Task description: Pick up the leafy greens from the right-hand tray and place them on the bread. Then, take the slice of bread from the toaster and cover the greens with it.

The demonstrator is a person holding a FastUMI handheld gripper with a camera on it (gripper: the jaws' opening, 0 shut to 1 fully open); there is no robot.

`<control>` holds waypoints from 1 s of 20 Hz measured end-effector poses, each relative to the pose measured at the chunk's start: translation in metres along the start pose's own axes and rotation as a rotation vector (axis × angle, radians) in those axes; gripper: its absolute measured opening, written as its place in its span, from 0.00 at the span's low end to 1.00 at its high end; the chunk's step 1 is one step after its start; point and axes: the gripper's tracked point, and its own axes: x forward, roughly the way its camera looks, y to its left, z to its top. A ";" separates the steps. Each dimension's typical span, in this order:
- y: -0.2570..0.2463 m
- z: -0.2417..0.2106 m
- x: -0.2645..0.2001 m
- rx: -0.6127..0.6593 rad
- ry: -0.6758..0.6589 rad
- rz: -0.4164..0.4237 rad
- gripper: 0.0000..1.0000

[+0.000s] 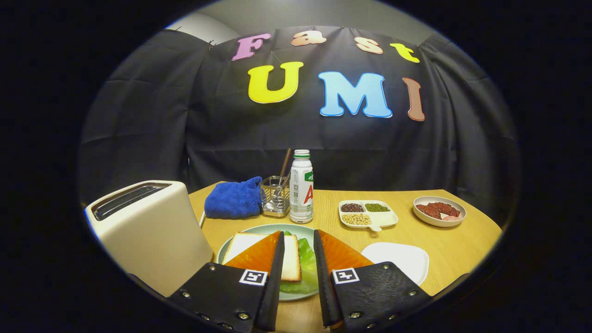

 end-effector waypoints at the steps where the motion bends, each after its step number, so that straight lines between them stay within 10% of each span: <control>1: -0.006 0.004 -0.005 -0.004 -0.012 -0.003 0.37; 20: -0.184 0.024 -0.112 -0.028 -0.128 -0.138 0.37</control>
